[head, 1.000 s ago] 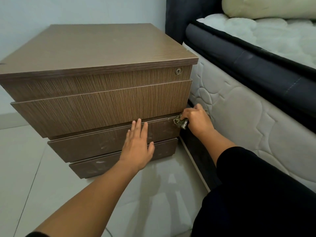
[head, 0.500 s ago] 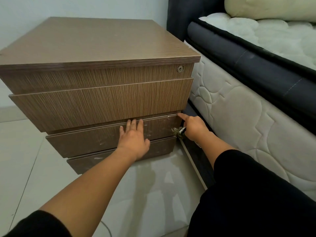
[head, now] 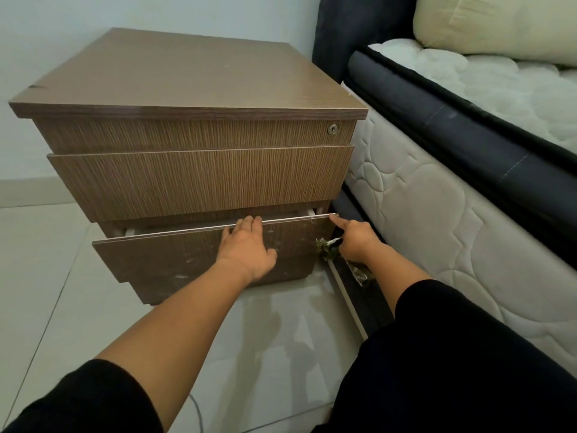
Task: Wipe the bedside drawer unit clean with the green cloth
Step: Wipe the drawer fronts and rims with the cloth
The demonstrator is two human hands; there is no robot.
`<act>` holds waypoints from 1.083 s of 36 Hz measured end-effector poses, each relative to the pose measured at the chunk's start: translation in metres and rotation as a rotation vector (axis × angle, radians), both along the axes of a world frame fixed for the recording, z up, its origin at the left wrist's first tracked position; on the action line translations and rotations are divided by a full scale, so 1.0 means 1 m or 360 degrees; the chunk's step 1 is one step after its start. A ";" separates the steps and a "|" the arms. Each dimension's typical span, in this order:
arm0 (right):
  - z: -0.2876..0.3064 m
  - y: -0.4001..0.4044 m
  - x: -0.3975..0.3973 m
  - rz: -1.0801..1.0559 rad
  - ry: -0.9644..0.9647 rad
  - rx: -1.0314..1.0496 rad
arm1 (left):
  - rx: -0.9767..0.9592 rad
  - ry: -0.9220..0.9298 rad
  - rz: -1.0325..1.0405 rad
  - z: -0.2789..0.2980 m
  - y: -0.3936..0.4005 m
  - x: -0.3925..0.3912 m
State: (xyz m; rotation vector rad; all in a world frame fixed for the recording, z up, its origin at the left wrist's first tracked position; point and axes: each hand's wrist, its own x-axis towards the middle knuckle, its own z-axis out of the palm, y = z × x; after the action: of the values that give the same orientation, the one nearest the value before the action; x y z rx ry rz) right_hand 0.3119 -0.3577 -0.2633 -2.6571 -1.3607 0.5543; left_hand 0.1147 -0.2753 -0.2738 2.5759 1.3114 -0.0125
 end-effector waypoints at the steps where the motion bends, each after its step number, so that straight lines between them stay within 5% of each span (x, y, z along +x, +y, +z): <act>1: 0.004 -0.001 0.000 -0.0041 0.0016 0.0040 | -0.0012 -0.0009 0.0000 0.001 -0.001 -0.001; 12: 0.025 0.005 -0.002 -0.0543 0.0093 0.0681 | -0.0033 -0.0007 -0.0008 0.000 -0.004 -0.004; 23: -0.001 0.030 -0.025 -0.0491 -0.0153 0.0521 | -0.0028 -0.0029 -0.0003 0.003 0.008 -0.024; 31: -0.006 0.041 -0.045 -0.0390 -0.0242 0.0503 | 0.0013 0.0097 0.0650 0.004 0.048 -0.089; 39: -0.006 0.047 -0.073 -0.0354 -0.0320 0.0463 | -0.0272 -0.0179 0.1364 -0.002 0.081 -0.142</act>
State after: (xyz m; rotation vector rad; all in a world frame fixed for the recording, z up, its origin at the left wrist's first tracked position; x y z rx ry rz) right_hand 0.2388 -0.3109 -0.2694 -2.6241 -1.0691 0.0593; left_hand -0.0270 -0.1944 -0.2754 1.6742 2.1285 0.1633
